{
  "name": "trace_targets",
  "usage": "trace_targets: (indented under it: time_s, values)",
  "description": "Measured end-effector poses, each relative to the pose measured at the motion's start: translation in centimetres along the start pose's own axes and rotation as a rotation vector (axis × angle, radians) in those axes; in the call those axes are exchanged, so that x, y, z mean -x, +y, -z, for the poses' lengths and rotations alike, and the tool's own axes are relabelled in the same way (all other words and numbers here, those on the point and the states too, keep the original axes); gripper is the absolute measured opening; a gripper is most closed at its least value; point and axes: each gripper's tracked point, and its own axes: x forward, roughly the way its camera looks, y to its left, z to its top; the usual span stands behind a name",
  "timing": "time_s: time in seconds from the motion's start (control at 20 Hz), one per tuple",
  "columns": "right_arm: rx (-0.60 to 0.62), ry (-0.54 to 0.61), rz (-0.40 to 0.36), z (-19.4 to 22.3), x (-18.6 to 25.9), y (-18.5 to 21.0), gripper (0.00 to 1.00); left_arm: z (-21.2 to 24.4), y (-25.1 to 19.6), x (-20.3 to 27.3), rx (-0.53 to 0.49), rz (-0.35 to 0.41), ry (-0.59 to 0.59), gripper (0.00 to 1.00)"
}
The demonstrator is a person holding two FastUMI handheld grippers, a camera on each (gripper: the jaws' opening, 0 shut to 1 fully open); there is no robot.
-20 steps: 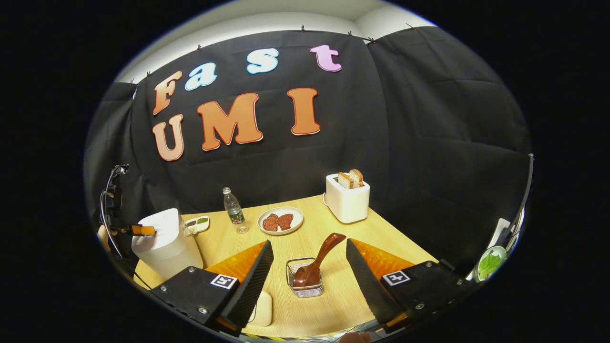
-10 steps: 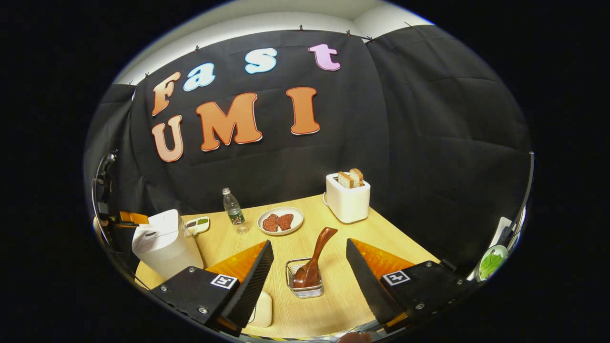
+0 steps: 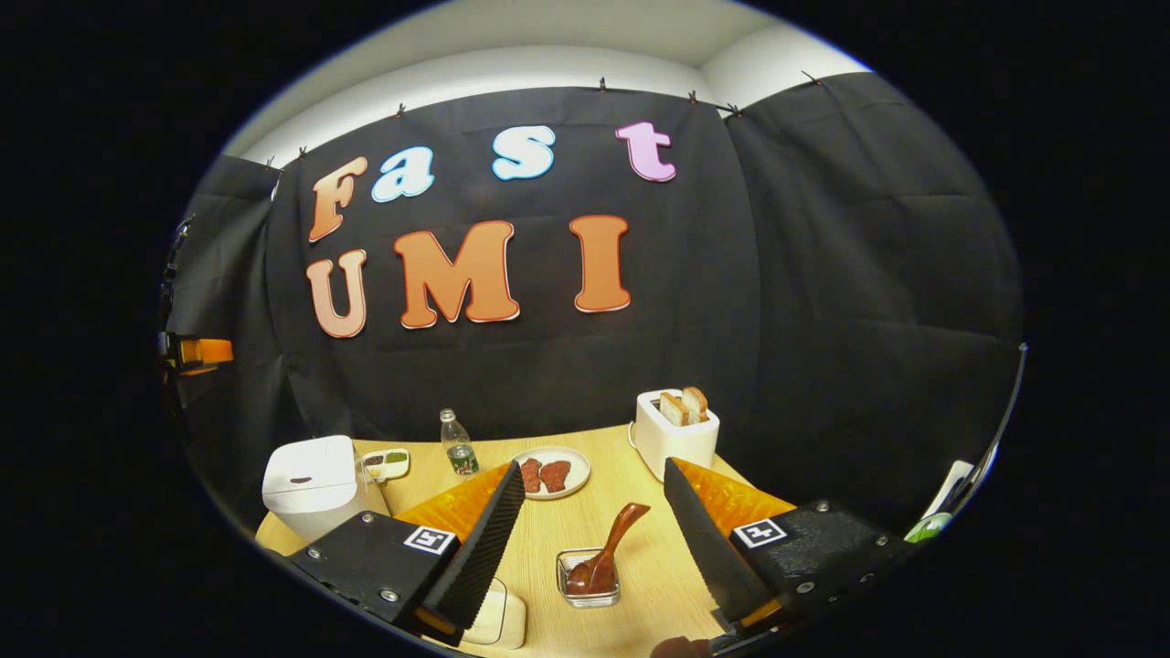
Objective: Close the left gripper, press the button to open the rice cooker; take a wooden spoon from the chopstick holder with the right hand, scoop a spoonful of rice and pour it into the rice cooker, then put the wooden spoon back into the chopstick holder.
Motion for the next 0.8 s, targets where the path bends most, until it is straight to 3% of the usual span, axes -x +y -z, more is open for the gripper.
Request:
trace_targets:
  time_s: [0.35, 0.6, 0.8]
  values:
    - [0.034, -0.111, -0.014, -5.7, 1.3, 1.0, 0.95, -6.5, 1.0, 6.3, -0.054, -0.020, -0.161, 1.00]
    - [0.068, -0.137, -0.017, -6.5, 2.0, 1.2, 0.95, -8.0, 1.8, 8.4, -0.032, -0.042, -0.218, 1.00]
    - [0.060, -0.131, -0.019, -6.1, 2.1, 1.2, 0.95, -7.6, 1.0, 8.5, -0.010, -0.008, -0.208, 1.00]
